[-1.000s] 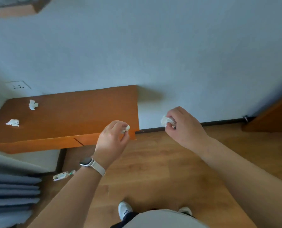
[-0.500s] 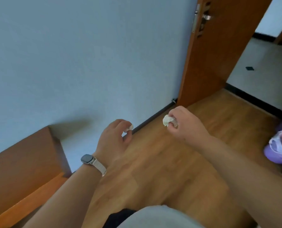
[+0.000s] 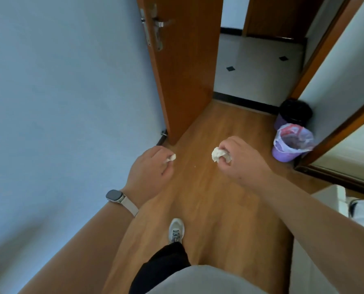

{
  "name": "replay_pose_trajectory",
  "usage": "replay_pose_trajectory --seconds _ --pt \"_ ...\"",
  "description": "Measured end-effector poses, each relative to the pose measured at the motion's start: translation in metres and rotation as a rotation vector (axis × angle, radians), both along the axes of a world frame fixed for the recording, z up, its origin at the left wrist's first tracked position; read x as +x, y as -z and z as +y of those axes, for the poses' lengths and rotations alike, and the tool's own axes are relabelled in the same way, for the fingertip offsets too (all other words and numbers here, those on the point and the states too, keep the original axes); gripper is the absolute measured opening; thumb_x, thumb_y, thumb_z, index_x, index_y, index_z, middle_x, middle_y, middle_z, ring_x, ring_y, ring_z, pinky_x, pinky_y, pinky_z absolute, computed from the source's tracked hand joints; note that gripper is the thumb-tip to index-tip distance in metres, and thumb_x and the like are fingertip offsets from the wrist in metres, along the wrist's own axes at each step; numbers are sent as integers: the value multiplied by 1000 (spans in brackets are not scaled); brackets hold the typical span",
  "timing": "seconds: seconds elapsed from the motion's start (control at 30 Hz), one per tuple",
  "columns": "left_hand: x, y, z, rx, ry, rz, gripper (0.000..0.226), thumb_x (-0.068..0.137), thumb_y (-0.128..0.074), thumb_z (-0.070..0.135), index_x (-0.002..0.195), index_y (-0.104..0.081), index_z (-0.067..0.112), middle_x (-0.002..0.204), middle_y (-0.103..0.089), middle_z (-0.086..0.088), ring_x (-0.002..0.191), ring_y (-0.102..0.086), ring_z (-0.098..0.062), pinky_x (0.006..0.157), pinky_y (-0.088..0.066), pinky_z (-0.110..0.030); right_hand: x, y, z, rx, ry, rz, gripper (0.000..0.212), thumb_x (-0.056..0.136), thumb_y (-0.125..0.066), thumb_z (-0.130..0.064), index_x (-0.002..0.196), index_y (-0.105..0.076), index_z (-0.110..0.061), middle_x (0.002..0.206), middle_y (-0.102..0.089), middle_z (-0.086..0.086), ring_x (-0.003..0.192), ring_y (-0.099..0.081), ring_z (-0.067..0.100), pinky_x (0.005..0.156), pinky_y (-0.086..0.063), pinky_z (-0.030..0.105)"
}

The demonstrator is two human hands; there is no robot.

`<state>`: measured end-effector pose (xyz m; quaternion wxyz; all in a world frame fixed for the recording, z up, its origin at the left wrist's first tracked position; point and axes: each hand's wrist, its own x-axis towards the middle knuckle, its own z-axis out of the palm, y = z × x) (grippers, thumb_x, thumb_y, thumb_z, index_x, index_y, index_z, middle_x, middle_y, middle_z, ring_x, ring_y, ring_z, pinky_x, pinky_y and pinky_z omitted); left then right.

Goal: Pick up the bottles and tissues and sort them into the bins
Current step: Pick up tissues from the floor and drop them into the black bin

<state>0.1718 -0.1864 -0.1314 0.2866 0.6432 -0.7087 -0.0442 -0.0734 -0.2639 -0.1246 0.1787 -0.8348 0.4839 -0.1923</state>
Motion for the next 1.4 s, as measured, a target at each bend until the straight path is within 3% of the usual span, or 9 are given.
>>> replay_pose_trajectory --seconds 0.13,0.27,0.43,0.63,1.07,1.4 --pt "13 9 -66 22 82 31 16 89 -60 20 103 -68 15 103 -66 2 88 -58 -10 76 -38 -14 8 3 -37 -6 114 39 14 83 -59 -19 97 -56 -17 102 -50 -7 83 -54 17 69 -48 34" --pt "35 12 -129 65 137 85 29 87 -52 32 106 -68 18 108 -67 4 94 -61 -12 80 -42 -19 28 -2 -80 -38 202 58 14 82 -61 -17 96 -57 -16 101 -52 -5 79 -55 18 67 -47 34" --pt "68 14 -193 46 219 85 19 86 -66 15 105 -69 15 106 -67 2 92 -60 -10 78 -39 -12 57 -11 -125 -88 285 69 17 82 -63 -16 99 -59 -16 103 -54 -3 82 -55 15 70 -47 29" --pt "75 9 -241 49 279 155 18 87 -65 15 105 -69 16 104 -66 4 88 -55 -5 76 -36 -7 65 -6 -147 -47 358 64 21 84 -65 -16 104 -60 -15 104 -54 -4 83 -55 14 71 -47 26" --pt "9 16 -363 129 408 91 20 89 -63 16 108 -68 17 107 -62 10 92 -55 -1 75 -37 -4 19 24 -250 4 458 -40 20 83 -63 -16 104 -59 -16 104 -54 -3 82 -56 17 69 -48 31" --pt "-106 7 -496 148 573 24 26 90 -55 26 110 -67 16 104 -63 6 93 -57 -4 76 -42 -12 -95 26 -355 30 639 -117 23 85 -62 -20 107 -59 -17 107 -55 -5 86 -55 14 70 -52 31"
